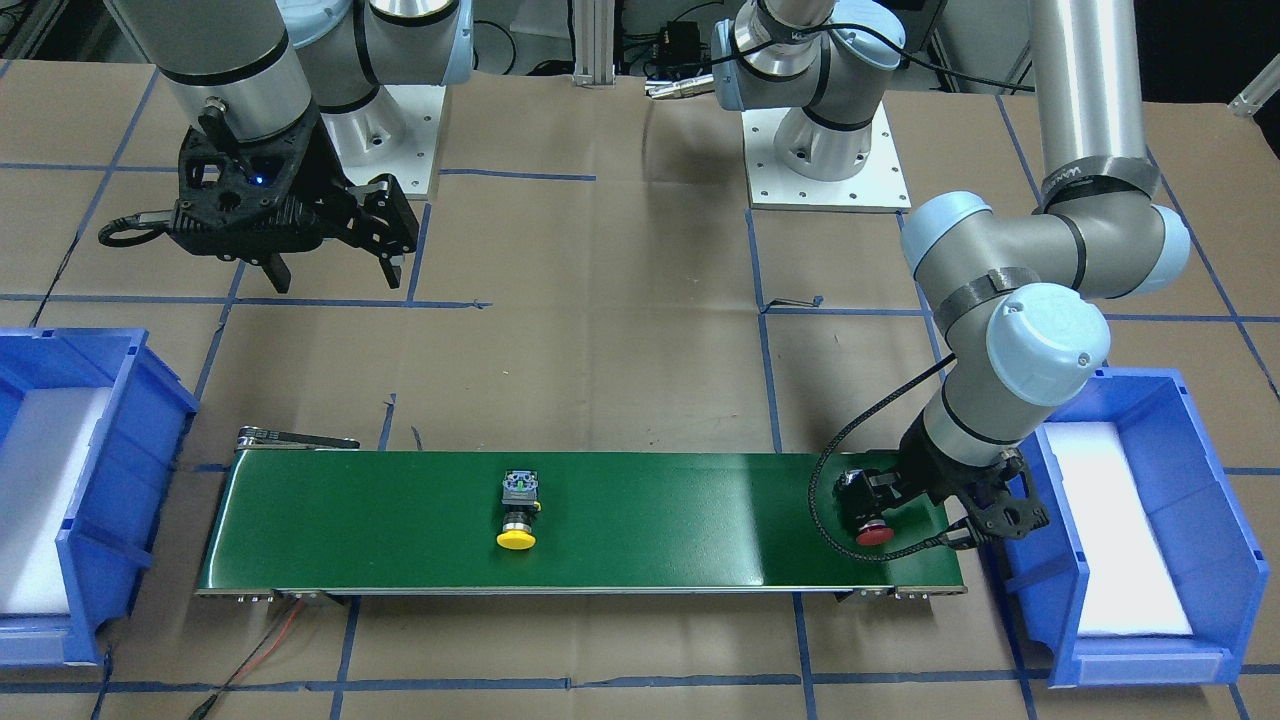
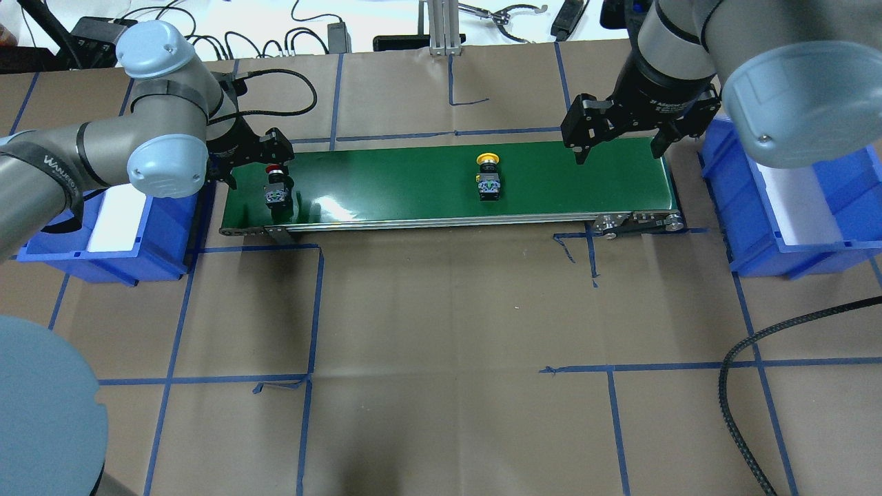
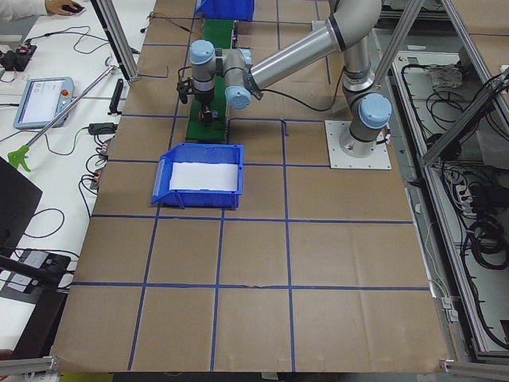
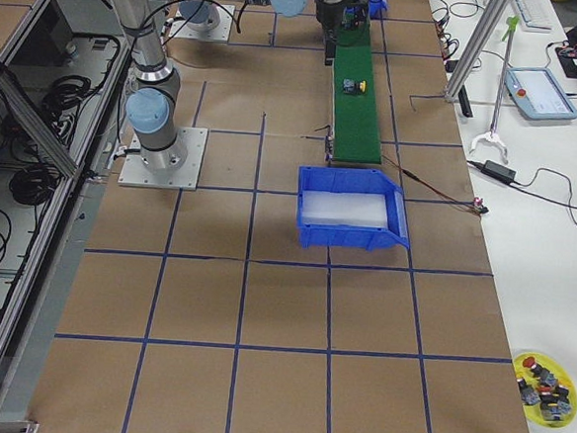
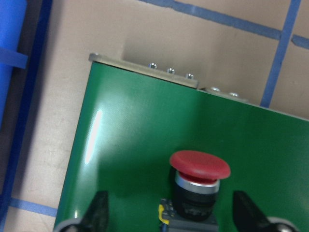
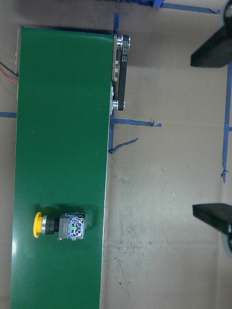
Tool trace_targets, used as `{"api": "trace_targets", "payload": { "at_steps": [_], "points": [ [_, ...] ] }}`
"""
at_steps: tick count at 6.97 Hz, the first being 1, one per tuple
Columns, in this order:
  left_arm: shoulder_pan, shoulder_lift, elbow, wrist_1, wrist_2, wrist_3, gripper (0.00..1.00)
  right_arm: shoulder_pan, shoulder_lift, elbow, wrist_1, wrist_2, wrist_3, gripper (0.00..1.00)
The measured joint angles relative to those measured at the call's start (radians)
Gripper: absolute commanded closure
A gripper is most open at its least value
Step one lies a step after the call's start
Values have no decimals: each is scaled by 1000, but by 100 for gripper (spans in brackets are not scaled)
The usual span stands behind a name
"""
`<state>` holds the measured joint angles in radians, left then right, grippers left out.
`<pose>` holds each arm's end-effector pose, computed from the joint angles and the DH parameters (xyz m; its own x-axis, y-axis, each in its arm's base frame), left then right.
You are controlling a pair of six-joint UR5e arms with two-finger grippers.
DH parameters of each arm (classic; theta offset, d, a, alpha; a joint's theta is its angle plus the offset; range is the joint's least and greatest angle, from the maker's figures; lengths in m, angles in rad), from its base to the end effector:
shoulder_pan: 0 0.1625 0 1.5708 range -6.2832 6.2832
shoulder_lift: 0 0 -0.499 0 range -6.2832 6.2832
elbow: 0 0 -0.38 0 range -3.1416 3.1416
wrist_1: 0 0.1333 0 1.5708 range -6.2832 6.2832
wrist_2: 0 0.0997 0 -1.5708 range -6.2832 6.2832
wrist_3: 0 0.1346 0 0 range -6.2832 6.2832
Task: Transport two buttons from left to right
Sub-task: 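Release the red button with the left gripper while the right gripper grasps the yellow button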
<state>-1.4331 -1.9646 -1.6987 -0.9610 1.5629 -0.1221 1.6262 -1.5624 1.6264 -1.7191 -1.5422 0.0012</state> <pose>-0.0463 -0.6445 0.3086 -0.9666 -0.2557 0.0185 -0.2564 0.9627 -0.0864 0.1643 -0.4857 0.5115 -0.9980 -0.0566 -0.0286 -0.0540 0.9950 -0.0842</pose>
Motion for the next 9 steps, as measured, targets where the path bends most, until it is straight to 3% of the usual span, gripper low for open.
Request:
{"api": "trace_targets", "payload": {
  "at_steps": [1,5,9],
  "points": [
    [-1,22,16,-40,0,3,0,0,2,0,-3,0,0,0],
    [-16,179,139,-431,2,17,0,0,16,0,-27,-1,-2,0],
    [-72,279,150,-591,5,19,0,0,138,1,-175,-16,2,0]
  ]
}}
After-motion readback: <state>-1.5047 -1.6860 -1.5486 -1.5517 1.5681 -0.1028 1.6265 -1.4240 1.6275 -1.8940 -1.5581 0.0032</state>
